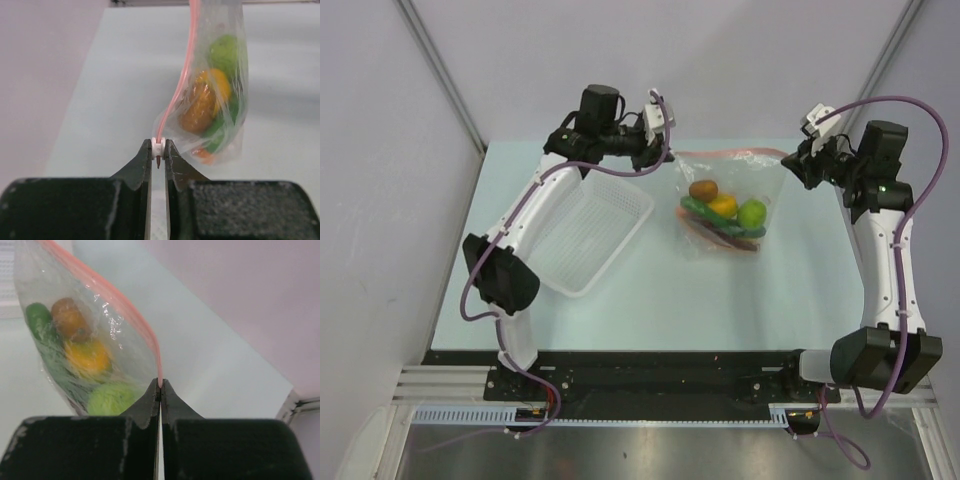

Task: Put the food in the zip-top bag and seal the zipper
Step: Place the zipper food storage bag at the center of the board.

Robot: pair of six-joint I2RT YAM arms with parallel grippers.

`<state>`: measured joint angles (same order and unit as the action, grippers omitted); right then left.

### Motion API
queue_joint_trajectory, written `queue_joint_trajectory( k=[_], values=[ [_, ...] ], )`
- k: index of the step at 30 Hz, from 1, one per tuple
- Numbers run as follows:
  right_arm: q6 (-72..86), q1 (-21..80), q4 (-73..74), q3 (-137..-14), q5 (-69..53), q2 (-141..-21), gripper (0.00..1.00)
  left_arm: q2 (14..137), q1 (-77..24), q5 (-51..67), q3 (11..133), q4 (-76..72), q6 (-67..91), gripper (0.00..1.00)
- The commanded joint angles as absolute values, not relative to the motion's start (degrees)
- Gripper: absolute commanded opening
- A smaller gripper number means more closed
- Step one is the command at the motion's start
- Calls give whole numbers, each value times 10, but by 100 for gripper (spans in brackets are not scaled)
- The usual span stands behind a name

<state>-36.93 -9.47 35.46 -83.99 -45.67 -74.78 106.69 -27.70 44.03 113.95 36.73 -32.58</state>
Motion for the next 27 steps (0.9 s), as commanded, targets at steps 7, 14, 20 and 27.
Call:
queue_joint_trajectory(
  k=[7,14,20,27],
  values=[
    [-445,-93,311,-852,-503,-786,0,1122,-270,455,1249,315,-300,0],
    [-608,-39,559,-722,-490,-774,0,1057,-320,484,1032,444,-455,2],
    [-636,-16,580,-615,-443,-774,0,971,-350,461,782,341,-441,5],
    [-690,-29,614,-555,-416,-715,49,927,-372,439,686,305,-408,38]
  ],
)
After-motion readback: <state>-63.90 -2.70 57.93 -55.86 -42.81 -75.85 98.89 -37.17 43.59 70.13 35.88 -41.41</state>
